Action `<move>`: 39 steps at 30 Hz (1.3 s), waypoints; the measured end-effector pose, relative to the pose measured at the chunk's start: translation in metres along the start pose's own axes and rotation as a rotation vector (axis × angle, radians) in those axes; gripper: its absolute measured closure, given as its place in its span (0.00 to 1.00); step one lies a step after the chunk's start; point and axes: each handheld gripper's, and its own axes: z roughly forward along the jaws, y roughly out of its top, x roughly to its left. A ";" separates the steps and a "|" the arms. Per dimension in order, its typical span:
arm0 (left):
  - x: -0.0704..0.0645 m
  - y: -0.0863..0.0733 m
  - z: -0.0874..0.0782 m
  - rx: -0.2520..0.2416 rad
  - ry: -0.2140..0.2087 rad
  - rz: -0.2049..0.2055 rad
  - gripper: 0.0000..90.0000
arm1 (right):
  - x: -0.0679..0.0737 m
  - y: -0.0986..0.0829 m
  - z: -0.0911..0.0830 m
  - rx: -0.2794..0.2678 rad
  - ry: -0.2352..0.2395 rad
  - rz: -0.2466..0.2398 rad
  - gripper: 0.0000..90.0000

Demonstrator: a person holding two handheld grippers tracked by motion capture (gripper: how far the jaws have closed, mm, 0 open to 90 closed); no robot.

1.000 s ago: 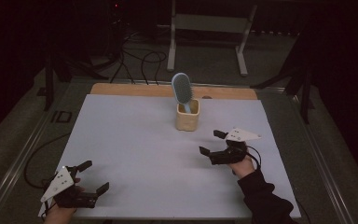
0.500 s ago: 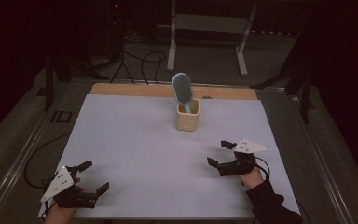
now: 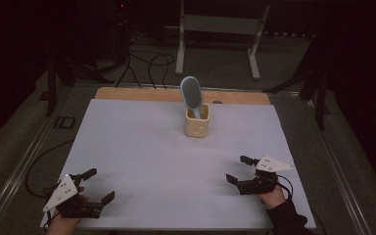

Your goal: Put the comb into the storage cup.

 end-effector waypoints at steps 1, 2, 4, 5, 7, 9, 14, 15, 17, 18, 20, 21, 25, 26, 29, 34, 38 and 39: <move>0.000 0.000 0.000 0.000 0.000 0.000 0.00 | 0.001 -0.001 -0.002 -0.002 -0.006 -0.007 0.09; 0.000 0.000 0.000 0.000 0.000 0.000 0.00 | 0.001 -0.001 -0.002 -0.002 -0.006 -0.007 0.09; 0.000 0.000 0.000 0.000 0.000 0.000 0.00 | 0.002 -0.006 -0.007 -0.007 -0.015 -0.003 0.09; 0.000 0.000 0.000 0.000 0.000 0.000 0.00 | 0.002 -0.007 -0.008 -0.008 -0.016 -0.002 0.09; 0.000 0.000 0.000 -0.001 -0.001 -0.001 0.00 | 0.002 -0.009 -0.010 -0.003 -0.024 -0.010 0.09; 0.000 0.000 0.000 0.000 0.000 -0.001 0.00 | 0.004 -0.013 -0.014 0.000 -0.038 -0.007 0.09; 0.000 0.000 0.000 0.000 0.000 -0.002 0.00 | 0.004 -0.017 -0.021 -0.012 -0.057 0.006 0.09; 0.000 0.000 0.000 0.000 0.000 -0.005 0.00 | 0.004 -0.019 -0.022 -0.004 -0.065 0.011 0.09; 0.000 0.000 0.000 0.000 -0.001 -0.006 0.00 | 0.004 -0.020 -0.022 0.003 -0.069 0.003 0.09; 0.000 0.000 0.000 0.000 0.000 -0.005 0.00 | 0.005 -0.021 -0.023 0.012 -0.077 -0.005 0.09; 0.000 0.000 0.000 0.000 0.000 -0.005 0.00 | 0.006 -0.024 -0.023 0.025 -0.087 -0.007 0.09; 0.000 0.000 0.000 0.000 0.000 -0.005 0.00 | 0.006 -0.025 -0.024 0.028 -0.087 -0.010 0.09; 0.000 0.000 0.000 -0.002 -0.001 -0.005 0.00 | 0.004 -0.029 -0.026 0.032 -0.096 0.003 0.09; 0.000 0.000 0.000 -0.002 -0.001 -0.005 0.00 | 0.004 -0.030 -0.025 0.031 -0.098 0.005 0.09; 0.000 0.000 0.001 0.000 -0.001 -0.005 0.00 | 0.002 -0.032 -0.023 0.035 -0.110 0.003 0.09; 0.000 -0.001 0.001 0.004 0.001 -0.002 0.00 | -0.002 -0.032 -0.016 0.042 -0.126 0.004 0.09; 0.000 -0.001 0.001 0.006 0.001 0.002 0.00 | -0.001 -0.030 -0.011 0.061 -0.117 0.017 0.09; 0.000 -0.001 0.001 0.005 0.002 0.001 0.00 | 0.000 -0.030 -0.010 0.061 -0.113 0.015 0.09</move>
